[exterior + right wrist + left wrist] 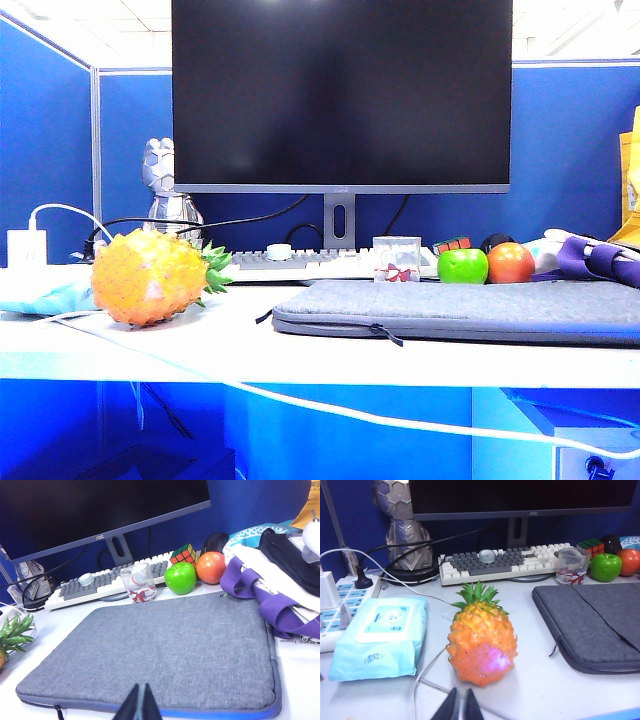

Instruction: Pick up the pineapple and place it above the gray bag.

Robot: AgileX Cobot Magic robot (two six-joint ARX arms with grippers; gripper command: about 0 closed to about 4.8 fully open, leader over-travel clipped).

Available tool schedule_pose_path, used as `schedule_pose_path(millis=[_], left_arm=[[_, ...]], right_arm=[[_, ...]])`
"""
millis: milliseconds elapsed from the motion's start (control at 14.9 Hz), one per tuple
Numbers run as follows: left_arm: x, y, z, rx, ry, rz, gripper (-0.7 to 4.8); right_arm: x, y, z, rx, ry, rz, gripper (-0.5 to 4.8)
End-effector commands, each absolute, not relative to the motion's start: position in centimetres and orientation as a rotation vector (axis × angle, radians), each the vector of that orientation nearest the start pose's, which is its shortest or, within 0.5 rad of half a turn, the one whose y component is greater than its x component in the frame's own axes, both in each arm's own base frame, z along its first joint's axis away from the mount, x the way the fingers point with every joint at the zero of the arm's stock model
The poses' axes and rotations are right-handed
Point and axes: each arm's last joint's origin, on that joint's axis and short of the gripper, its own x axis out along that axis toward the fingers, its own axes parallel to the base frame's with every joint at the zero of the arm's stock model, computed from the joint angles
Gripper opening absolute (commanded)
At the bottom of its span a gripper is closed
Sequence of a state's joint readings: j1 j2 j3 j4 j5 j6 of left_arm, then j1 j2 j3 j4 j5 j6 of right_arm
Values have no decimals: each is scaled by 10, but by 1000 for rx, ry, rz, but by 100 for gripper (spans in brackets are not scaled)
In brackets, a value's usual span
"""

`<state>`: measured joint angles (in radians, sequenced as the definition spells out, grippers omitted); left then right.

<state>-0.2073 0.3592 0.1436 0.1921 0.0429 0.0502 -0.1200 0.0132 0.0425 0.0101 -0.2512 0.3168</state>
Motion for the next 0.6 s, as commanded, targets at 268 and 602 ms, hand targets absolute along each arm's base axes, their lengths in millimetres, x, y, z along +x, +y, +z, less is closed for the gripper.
schedule_pose_path(millis=[268,602], left_arm=[[119,-26,205,19,-25,-253,30],[119,-28,259,-89,-46,-315,282]], right_arm=[[95,-5,182,302,-44,126,-5],[91,-2,201,354,-160,230,32]])
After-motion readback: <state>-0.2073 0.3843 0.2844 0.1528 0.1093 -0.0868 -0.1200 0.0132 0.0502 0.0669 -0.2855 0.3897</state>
